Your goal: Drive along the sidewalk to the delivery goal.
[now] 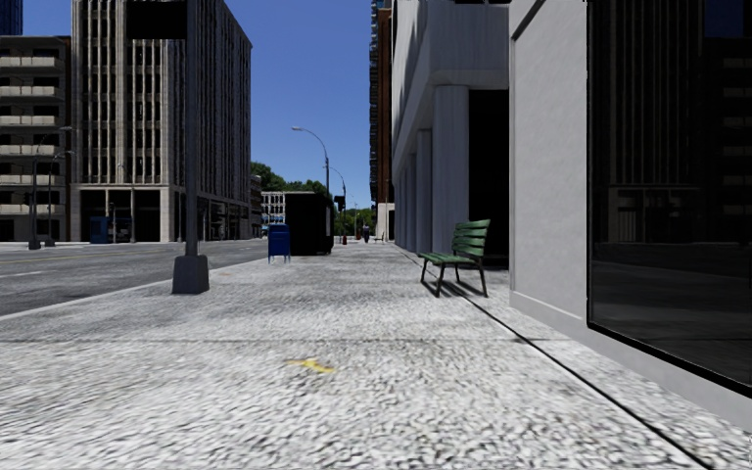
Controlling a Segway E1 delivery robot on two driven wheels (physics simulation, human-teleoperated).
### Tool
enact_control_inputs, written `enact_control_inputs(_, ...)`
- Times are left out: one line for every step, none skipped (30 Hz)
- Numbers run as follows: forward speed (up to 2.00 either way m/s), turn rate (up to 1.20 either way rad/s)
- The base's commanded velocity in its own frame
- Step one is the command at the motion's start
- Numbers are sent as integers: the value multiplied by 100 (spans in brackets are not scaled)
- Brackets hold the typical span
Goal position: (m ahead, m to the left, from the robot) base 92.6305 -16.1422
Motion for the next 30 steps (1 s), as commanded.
enact_control_inputs(200, 0)
enact_control_inputs(200, 0)
enact_control_inputs(200, 0)
enact_control_inputs(200, 0)
enact_control_inputs(200, 0)
enact_control_inputs(200, 0)
enact_control_inputs(200, 0)
enact_control_inputs(200, 0)
enact_control_inputs(200, 0)
enact_control_inputs(200, 0)
enact_control_inputs(200, 0)
enact_control_inputs(200, 0)
enact_control_inputs(200, 0)
enact_control_inputs(200, 0)
enact_control_inputs(200, 0)
enact_control_inputs(200, 0)
enact_control_inputs(200, 0)
enact_control_inputs(200, 0)
enact_control_inputs(200, 0)
enact_control_inputs(200, 0)
enact_control_inputs(200, 0)
enact_control_inputs(200, 0)
enact_control_inputs(200, 0)
enact_control_inputs(200, 0)
enact_control_inputs(200, 0)
enact_control_inputs(200, 0)
enact_control_inputs(200, 0)
enact_control_inputs(200, 0)
enact_control_inputs(200, 0)
enact_control_inputs(200, 0)
